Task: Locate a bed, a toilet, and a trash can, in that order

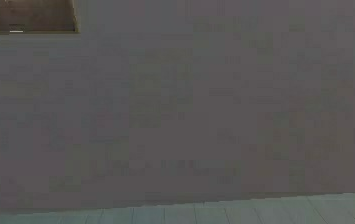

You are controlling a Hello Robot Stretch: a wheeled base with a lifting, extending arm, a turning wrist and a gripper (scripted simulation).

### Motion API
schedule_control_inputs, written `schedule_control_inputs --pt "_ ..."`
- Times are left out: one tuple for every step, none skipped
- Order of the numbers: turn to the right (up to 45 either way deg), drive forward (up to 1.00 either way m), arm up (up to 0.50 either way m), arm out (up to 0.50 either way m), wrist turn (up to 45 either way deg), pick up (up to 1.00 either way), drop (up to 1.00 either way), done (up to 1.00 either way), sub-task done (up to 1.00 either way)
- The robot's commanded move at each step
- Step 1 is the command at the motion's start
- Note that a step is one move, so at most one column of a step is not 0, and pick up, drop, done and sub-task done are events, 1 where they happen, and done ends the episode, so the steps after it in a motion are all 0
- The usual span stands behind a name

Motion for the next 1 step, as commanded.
schedule_control_inputs --pt "0.0 0.3 0.0 0.0 0.0 0.0 0.0 0.0 0.0"
